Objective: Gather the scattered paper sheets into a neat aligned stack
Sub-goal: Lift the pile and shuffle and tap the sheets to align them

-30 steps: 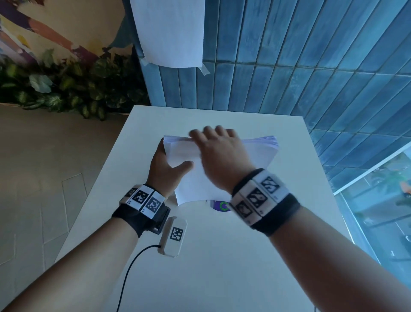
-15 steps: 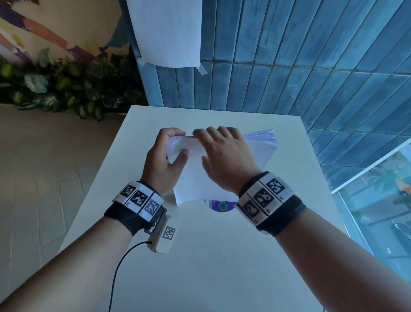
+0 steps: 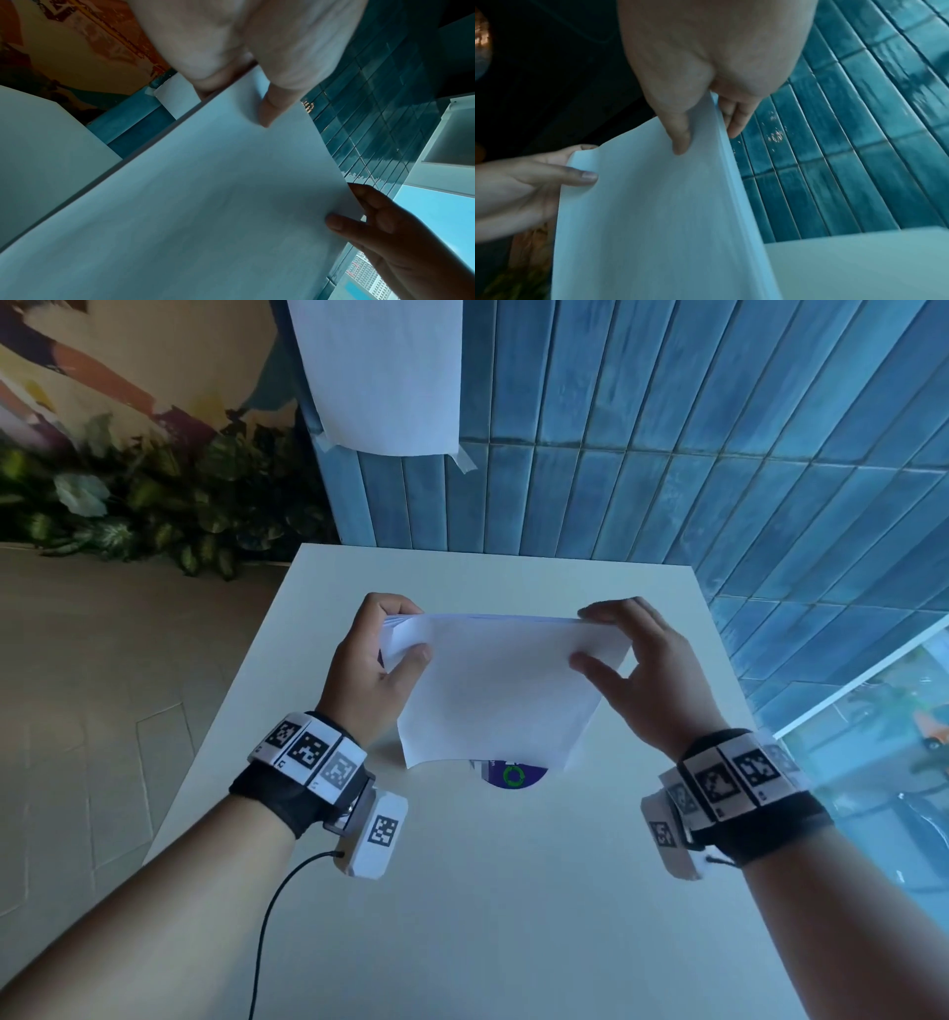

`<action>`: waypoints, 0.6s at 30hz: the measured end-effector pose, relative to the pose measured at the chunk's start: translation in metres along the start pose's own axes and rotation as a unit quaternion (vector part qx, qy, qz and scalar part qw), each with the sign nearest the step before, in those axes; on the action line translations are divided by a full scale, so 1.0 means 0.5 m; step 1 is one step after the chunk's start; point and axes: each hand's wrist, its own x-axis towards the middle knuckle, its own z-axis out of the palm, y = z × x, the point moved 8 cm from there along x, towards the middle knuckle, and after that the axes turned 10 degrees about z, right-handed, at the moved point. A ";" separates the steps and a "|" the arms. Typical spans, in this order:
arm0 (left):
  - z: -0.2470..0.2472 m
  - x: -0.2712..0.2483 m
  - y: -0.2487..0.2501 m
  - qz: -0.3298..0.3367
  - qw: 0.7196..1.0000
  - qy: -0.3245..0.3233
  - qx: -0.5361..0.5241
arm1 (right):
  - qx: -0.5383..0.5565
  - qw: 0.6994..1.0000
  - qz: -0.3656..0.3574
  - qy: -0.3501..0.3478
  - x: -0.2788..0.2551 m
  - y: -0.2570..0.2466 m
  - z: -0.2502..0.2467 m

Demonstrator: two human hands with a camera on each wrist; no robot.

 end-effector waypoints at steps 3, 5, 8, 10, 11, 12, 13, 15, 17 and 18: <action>-0.004 -0.002 -0.003 -0.006 1.000 0.003 -0.007 | 0.151 0.984 0.092 0.031 -0.012 0.039 0.010; -0.005 -0.004 -0.001 -0.003 1.000 0.003 -0.011 | 0.253 0.955 0.154 0.017 -0.018 0.074 0.039; -0.005 -0.004 0.002 -0.005 1.000 0.003 -0.013 | 0.314 0.932 0.183 -0.006 -0.025 0.092 0.077; -0.011 -0.001 0.001 -0.009 1.000 0.014 -0.007 | 0.335 0.923 0.187 -0.008 -0.026 0.086 0.083; -0.020 0.001 0.001 -0.010 1.000 0.023 0.002 | 0.332 0.926 0.181 -0.011 -0.023 0.081 0.080; -0.031 0.003 0.001 -0.010 0.999 0.033 0.015 | 0.314 0.933 0.174 -0.015 -0.018 0.071 0.072; -0.043 0.007 0.001 -0.006 0.999 0.041 0.033 | 0.297 0.941 0.161 -0.019 -0.010 0.058 0.062; -0.066 0.012 0.001 0.000 0.996 0.046 0.073 | 0.223 0.966 0.127 -0.027 0.013 0.020 0.026; -0.078 0.015 0.002 0.003 0.994 0.036 0.104 | 0.099 0.993 0.055 -0.018 0.036 -0.044 -0.023; -0.077 0.014 0.003 0.004 0.993 0.028 0.111 | 0.034 0.999 0.018 -0.014 0.045 -0.082 -0.043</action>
